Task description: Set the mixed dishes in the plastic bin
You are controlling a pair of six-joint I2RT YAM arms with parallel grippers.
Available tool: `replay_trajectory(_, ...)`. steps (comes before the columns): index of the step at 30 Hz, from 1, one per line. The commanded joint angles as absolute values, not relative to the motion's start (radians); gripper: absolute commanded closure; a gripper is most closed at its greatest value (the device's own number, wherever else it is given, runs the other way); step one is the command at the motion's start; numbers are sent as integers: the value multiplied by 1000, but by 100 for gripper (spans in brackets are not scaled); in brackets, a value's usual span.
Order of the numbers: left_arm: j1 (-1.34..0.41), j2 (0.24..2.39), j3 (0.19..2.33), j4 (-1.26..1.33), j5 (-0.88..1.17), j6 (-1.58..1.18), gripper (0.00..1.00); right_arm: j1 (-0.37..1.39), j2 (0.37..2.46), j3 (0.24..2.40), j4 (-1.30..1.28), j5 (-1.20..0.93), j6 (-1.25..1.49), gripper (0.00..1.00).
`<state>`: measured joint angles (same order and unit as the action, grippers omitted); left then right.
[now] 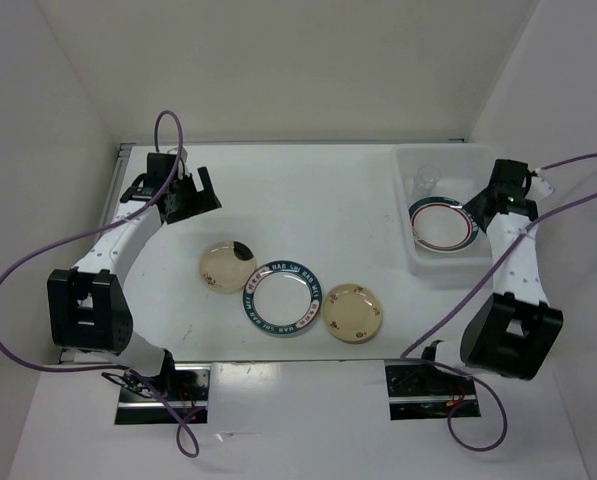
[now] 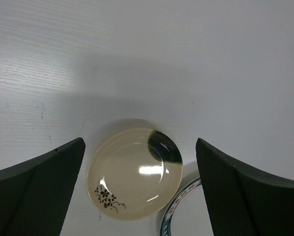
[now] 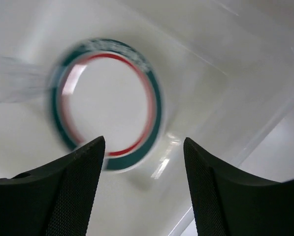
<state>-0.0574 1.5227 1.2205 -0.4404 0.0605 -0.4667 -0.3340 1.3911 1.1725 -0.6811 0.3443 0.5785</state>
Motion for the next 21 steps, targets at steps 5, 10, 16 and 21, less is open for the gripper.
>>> replay_trajectory(5, -54, 1528, 1193, -396, 77, -456, 0, -206, 1178, 1292, -635, -60, 473, 29)
replay_trajectory(10, -26, 1506, 1184, -396, 77, -465, 0, 137, 1183, 1186, -626, -98, 431, 29)
replay_trajectory(16, -5, 1476, 1144, -396, 86, -465, 0, 301, 1281, 1115, -543, -256, 411, 29)
replay_trajectory(21, -5, 1466, 1126, -396, 86, -465, 0, 343, 1452, 1135, -531, -414, 336, 29)
